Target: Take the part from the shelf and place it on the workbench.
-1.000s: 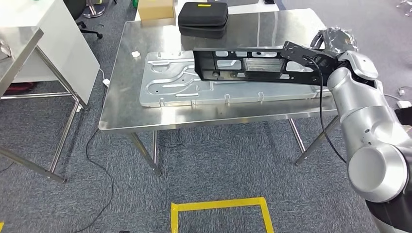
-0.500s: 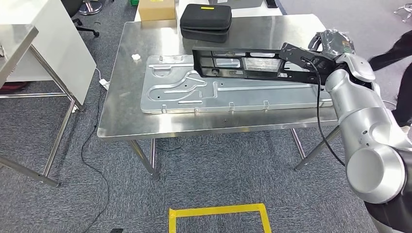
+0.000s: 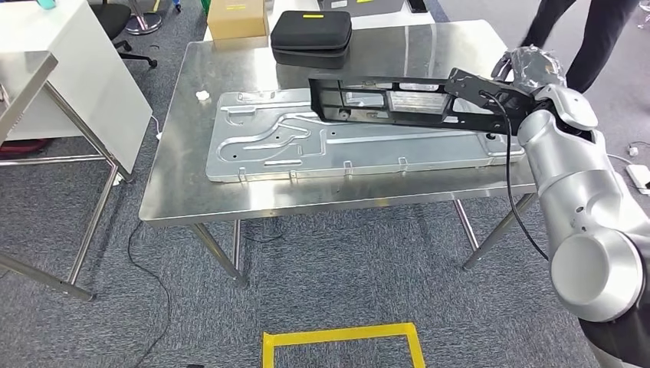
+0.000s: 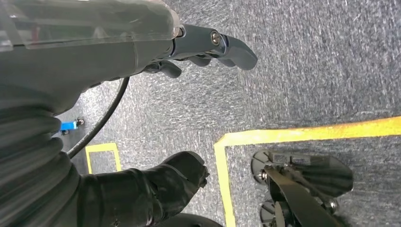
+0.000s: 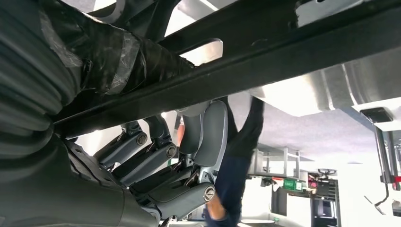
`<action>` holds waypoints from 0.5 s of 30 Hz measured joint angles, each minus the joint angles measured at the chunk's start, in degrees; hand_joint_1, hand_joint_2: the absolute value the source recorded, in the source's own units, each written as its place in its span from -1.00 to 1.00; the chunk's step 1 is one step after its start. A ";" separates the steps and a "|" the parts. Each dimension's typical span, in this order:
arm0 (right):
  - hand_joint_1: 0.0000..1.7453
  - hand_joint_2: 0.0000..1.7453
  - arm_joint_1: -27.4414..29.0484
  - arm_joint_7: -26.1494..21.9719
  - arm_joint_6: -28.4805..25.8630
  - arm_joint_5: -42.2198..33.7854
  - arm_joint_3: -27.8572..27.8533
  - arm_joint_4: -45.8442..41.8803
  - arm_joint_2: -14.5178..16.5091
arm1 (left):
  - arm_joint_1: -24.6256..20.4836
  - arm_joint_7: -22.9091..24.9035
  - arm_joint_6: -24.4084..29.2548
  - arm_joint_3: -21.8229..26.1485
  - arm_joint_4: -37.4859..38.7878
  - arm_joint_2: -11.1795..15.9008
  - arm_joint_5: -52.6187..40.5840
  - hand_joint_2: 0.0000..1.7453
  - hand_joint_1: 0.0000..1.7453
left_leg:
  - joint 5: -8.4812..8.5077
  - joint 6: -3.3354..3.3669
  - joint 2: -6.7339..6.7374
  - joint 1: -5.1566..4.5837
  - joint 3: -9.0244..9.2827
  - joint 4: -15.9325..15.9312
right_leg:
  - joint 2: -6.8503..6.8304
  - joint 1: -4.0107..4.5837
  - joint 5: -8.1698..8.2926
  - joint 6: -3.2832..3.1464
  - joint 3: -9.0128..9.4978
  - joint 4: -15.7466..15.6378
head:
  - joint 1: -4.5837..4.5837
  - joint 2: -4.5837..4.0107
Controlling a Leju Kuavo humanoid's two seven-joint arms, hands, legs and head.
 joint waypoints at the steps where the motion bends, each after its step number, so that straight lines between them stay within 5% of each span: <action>1: 1.00 1.00 0.01 0.03 -0.01 0.00 0.04 -0.02 0.02 | -0.02 0.00 -0.04 -0.02 0.00 0.01 -0.04 1.00 -1.00 | 1.75 0.44 0.00 -0.13 2.25 -4.42 | -0.01 0.10 -0.06 0.02 0.12 -0.02 | 0.01 0.00; 3: 1.00 1.00 -0.07 0.09 -0.03 -0.01 0.09 -0.07 0.05 | -0.09 0.00 -0.09 -0.05 0.00 0.03 -0.12 1.00 -1.00 | 3.70 1.14 0.05 -0.46 5.70 -10.91 | -0.01 0.32 -0.17 0.26 0.19 -0.07 | 0.01 0.00; 8: 1.00 1.00 -0.01 0.39 -0.04 -0.01 0.14 -0.16 0.08 | -0.09 0.04 -0.09 -0.08 -0.01 0.00 -0.25 1.00 -1.00 | 4.30 2.20 0.23 -0.40 7.09 -13.49 | -0.09 0.32 -0.84 1.61 -0.04 0.35 | 0.02 0.00; 12: 1.00 1.00 0.01 0.47 -0.03 -0.05 0.16 -0.09 0.07 | -0.22 0.07 -0.09 -0.10 -0.01 -0.02 -0.28 1.00 -1.00 | 4.53 2.85 0.30 -0.21 7.58 -14.19 | -0.14 0.07 -6.56 2.17 -6.24 12.82 | 0.04 0.00; 14: 1.00 1.00 0.27 0.52 -0.01 -0.04 0.16 0.08 0.07 | -0.17 0.07 -0.13 -0.11 0.00 -0.03 -0.33 1.00 -1.00 | 4.31 2.82 0.16 -0.20 7.60 -13.93 | -0.16 -0.05 -5.89 2.34 -7.88 15.05 | 0.05 0.00; 15: 1.00 1.00 0.32 0.54 0.00 -0.03 0.17 0.13 0.07 | -0.12 0.07 -0.16 -0.12 0.00 -0.05 -0.40 1.00 -1.00 | 4.11 2.70 0.09 -0.18 7.61 -13.67 | -0.18 -0.10 -3.91 2.34 -6.93 12.55 | 0.05 0.00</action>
